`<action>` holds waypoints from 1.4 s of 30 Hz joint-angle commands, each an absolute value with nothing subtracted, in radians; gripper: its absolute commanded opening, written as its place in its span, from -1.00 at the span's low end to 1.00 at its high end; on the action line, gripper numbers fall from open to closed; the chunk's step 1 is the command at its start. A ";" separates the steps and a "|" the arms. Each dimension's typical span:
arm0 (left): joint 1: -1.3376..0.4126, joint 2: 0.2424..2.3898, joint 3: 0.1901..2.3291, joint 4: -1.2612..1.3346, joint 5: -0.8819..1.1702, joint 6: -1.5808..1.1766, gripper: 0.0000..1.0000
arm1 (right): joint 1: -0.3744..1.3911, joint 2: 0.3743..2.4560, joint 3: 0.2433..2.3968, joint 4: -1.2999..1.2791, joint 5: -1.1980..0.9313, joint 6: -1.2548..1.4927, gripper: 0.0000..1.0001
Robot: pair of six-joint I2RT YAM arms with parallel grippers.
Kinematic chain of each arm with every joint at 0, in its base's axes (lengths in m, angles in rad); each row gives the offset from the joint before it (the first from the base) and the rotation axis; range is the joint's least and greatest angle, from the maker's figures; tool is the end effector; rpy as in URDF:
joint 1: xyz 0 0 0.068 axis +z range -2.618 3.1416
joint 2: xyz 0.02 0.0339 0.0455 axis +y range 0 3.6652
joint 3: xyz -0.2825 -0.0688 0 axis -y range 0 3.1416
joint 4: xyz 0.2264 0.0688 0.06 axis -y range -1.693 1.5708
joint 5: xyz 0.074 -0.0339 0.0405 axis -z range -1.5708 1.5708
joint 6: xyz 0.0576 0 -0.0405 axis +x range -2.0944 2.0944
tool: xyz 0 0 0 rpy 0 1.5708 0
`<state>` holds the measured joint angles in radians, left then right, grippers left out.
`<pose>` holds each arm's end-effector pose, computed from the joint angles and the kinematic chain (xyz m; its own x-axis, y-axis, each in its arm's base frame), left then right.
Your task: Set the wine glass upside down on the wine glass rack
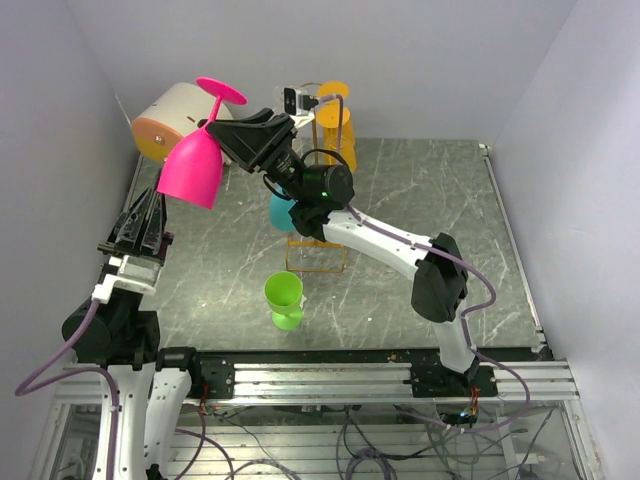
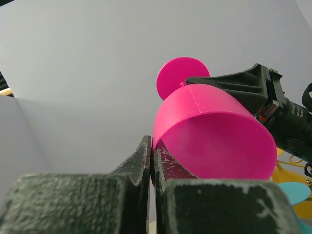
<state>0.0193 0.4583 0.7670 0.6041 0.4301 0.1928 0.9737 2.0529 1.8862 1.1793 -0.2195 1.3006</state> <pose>0.0418 -0.0232 0.4644 0.8219 0.1901 -0.5370 0.0814 0.8938 0.4410 0.2444 0.3818 0.4959 -0.7130 0.6242 -0.3194 -0.6923 -0.5550 0.4611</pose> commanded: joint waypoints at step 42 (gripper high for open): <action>0.033 0.766 1.314 -0.629 0.278 0.112 1.00 | 0.637 1.236 1.540 0.294 0.121 0.370 -1.00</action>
